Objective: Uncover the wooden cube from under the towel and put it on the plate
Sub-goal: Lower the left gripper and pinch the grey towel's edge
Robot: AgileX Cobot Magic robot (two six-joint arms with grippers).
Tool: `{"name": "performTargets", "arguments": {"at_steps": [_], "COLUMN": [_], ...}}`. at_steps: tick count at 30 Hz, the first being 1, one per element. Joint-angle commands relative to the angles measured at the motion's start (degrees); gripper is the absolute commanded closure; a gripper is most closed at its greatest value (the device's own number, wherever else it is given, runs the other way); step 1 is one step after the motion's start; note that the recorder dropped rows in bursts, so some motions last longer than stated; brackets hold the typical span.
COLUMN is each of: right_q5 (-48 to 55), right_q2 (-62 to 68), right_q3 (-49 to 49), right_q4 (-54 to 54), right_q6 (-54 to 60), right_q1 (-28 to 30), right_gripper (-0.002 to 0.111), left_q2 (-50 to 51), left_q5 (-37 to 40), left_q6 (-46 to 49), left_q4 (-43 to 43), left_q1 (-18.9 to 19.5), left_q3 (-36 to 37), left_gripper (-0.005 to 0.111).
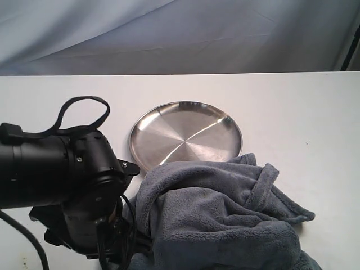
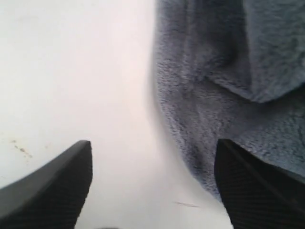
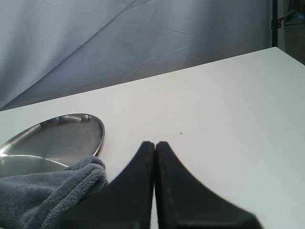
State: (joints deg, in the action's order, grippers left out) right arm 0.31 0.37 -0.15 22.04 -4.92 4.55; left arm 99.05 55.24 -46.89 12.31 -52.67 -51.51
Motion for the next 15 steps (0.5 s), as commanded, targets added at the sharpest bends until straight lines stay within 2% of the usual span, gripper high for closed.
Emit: {"name": "performTargets", "arguments": {"at_steps": [1, 9, 15], "right_q5": [0.68, 0.68, 0.68], "right_q2": [-0.37, -0.37, -0.37], "right_q3": [0.15, 0.15, 0.15], "right_q4": [0.28, 0.28, 0.28], "right_q6": [-0.23, -0.23, -0.23], "right_q1": [0.0, 0.0, 0.0], "right_gripper": [0.105, 0.105, 0.105], "left_q2": [0.23, 2.15, 6.84], "left_q5": [-2.1, -6.85, -8.7], "left_q6": [5.56, 8.2, 8.45], "left_q4": [-4.28, -6.36, -7.47], "left_q1": [2.51, 6.53, 6.52], "left_q3": [0.22, 0.22, 0.22], "left_gripper": [0.041, 0.042, 0.042]}}
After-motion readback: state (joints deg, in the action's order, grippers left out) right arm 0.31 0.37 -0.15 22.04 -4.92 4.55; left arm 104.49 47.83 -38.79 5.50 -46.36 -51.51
